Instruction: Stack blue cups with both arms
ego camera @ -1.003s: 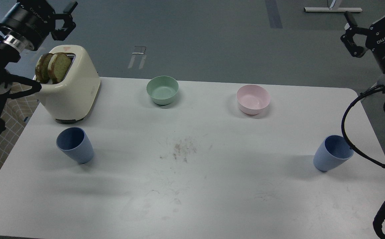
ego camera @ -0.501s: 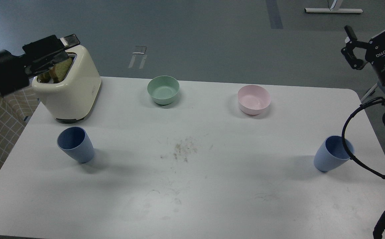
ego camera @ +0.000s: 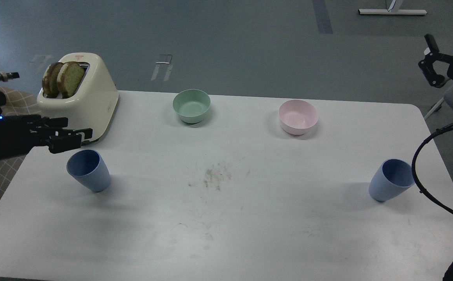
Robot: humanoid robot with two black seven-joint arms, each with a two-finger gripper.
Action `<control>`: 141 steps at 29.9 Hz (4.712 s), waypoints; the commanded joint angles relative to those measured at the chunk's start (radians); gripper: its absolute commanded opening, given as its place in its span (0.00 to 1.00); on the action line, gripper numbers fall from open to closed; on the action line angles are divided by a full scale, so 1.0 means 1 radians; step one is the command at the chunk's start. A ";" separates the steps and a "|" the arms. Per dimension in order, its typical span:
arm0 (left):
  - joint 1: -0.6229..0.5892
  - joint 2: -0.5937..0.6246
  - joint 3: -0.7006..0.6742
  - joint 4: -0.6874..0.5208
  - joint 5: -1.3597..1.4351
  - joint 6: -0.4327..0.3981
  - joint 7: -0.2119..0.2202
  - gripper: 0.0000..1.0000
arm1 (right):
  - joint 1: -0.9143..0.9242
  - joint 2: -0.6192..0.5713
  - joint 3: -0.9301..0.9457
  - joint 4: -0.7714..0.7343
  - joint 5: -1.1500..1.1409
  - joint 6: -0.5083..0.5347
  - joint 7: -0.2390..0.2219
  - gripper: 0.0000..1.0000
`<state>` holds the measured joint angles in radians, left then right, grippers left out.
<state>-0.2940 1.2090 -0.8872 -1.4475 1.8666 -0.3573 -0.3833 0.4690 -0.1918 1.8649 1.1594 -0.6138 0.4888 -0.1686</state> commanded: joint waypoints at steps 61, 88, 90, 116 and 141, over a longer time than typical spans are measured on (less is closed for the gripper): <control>-0.655 -0.707 0.514 0.106 0.310 -0.131 -0.006 0.00 | -0.136 0.006 0.053 0.078 0.016 0.000 0.014 1.00; -0.685 -0.806 0.585 0.257 0.299 -0.131 -0.006 0.49 | -0.167 0.012 0.054 0.108 0.028 0.000 0.014 1.00; -0.689 -0.803 0.580 0.257 0.286 -0.131 -0.006 0.55 | -0.170 0.012 0.054 0.111 0.028 0.000 0.014 1.00; -0.229 -0.565 -0.363 0.268 -1.305 -0.092 -0.005 0.98 | -0.277 -0.350 -0.041 0.289 -0.561 0.000 0.040 1.00; -0.128 -0.621 -0.430 0.432 -1.531 -0.074 -0.005 0.98 | -0.441 -0.609 -0.474 0.453 -1.194 0.000 0.086 0.99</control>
<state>-0.4209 0.5886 -1.3141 -1.0136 0.3365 -0.4323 -0.3894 0.0687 -0.8129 1.3921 1.6046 -1.7096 0.4884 -0.0767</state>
